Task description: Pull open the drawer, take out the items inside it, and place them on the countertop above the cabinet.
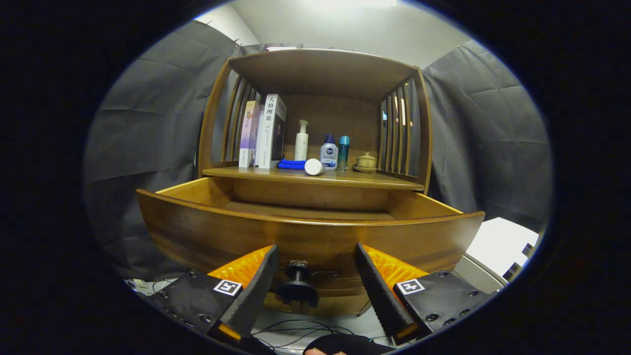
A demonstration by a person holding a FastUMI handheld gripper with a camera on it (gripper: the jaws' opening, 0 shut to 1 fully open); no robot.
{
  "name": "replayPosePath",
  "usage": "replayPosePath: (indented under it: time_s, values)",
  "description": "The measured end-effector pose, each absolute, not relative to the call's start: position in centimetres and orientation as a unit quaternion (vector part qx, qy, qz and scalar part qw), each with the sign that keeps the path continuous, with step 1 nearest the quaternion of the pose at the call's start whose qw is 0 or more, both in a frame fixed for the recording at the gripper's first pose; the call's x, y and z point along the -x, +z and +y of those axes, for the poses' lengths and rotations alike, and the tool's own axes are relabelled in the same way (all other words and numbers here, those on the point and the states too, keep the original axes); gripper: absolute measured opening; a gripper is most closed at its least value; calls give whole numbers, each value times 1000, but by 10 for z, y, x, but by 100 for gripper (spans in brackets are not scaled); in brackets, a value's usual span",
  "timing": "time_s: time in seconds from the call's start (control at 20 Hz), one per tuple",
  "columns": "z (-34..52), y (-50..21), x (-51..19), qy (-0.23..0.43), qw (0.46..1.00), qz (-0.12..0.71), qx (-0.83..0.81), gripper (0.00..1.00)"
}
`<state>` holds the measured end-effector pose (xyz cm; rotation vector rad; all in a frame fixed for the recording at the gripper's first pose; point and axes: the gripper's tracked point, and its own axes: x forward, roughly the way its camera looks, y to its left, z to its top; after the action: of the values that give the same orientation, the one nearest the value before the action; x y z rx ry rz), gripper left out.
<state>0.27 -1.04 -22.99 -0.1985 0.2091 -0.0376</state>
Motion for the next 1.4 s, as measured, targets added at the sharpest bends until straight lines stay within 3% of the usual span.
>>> replayPosePath:
  time_s: [1.4]
  values:
    - [7, -245, -139, -34, 991, 113, 70, 98]
